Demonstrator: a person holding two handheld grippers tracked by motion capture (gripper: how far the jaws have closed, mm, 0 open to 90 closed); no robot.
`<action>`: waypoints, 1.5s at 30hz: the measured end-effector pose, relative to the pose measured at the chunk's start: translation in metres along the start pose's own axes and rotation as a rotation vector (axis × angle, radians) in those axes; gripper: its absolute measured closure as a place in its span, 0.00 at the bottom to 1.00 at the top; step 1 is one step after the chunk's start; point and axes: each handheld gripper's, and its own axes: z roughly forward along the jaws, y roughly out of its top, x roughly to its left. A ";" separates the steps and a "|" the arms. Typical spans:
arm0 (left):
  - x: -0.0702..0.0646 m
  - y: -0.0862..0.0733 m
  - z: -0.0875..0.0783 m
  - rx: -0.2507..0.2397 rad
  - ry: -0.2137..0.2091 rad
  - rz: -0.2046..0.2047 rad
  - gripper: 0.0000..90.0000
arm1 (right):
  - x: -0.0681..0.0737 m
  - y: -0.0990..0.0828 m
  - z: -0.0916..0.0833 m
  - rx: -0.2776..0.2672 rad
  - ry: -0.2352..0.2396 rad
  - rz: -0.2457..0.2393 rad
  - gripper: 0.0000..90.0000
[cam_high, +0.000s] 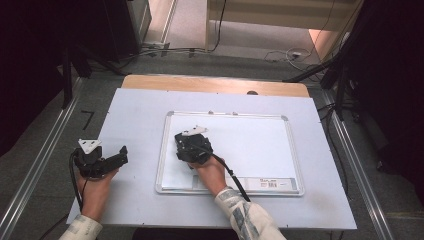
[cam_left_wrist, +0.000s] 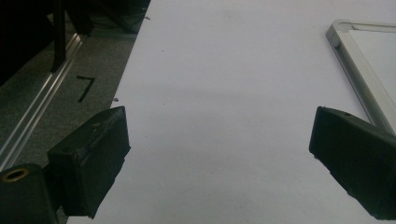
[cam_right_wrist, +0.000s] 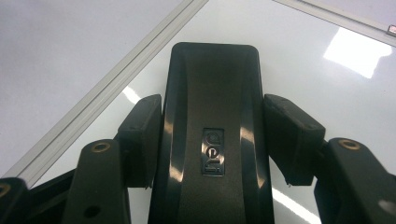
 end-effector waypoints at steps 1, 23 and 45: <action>0.000 0.000 0.000 0.000 -0.001 0.000 0.06 | 0.000 0.000 0.000 0.000 0.001 0.000 0.43; -0.001 0.000 -0.001 -0.001 -0.001 0.005 0.06 | -0.004 0.006 -0.031 -0.076 0.033 0.010 0.43; -0.002 0.000 0.000 0.001 0.001 0.006 0.06 | -0.045 -0.002 -0.054 -0.090 -0.009 0.070 0.43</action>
